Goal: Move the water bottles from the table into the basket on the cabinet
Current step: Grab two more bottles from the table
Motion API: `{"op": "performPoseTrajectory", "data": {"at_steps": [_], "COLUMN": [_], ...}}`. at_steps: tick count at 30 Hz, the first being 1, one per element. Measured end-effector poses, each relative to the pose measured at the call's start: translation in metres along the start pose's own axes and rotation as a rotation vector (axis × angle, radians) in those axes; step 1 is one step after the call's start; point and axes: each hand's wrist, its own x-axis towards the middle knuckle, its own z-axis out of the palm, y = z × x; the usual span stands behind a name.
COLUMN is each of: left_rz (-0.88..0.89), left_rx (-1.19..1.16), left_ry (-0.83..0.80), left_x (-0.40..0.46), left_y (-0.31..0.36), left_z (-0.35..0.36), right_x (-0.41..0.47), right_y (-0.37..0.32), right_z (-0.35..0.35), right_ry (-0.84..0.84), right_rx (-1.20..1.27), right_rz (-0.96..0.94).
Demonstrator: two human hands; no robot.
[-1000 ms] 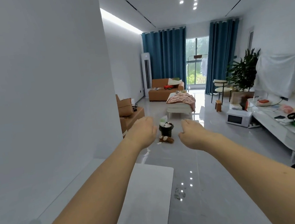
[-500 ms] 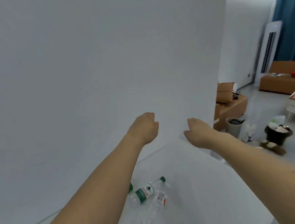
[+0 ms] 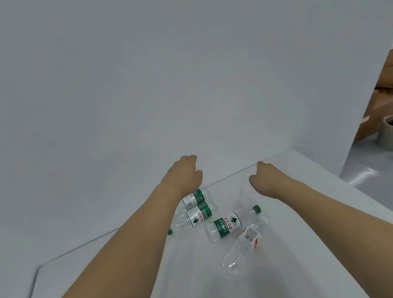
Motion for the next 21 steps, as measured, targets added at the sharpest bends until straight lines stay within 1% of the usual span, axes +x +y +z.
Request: {"op": "performPoseTrajectory", "data": {"at_steps": [3,5,8,10,13,15,19,21], "left_rz": [0.008,-0.001,-0.021,-0.035,-0.027,-0.033,-0.083,-0.089], "left_rx": [-0.011,-0.018,-0.008,0.013,0.066,0.084,0.073,0.045], "left_ry": [-0.168,-0.277,-0.382,-0.433,-0.500,-0.453,-0.169,-0.119], "left_x": [0.038,0.061,0.084,0.094,0.104,0.101,0.089,0.089], "left_y": [0.001,-0.002,-0.009,-0.013,-0.023,-0.034,-0.044,-0.043], "left_z": [0.062,0.111,0.184,0.222,0.274,0.300,0.330,0.331], "right_x": [0.031,0.049,0.074,0.090,0.116,0.127,0.140,0.143], "right_y": [0.055,0.089,0.129,0.143,0.163,0.167,0.167,0.167], "right_z": [0.033,0.061,0.109,0.141,0.188,0.212,0.237,0.241], "right_ry": [-0.041,-0.099,-0.185,-0.179,-0.106,-0.106,-0.096,-0.057], "right_rx": [0.143,0.279,0.511,0.621,0.659,0.737,0.860,0.856], "right_rz": [0.216,0.360,0.554,0.628,0.666,0.681,0.754,0.763]}}
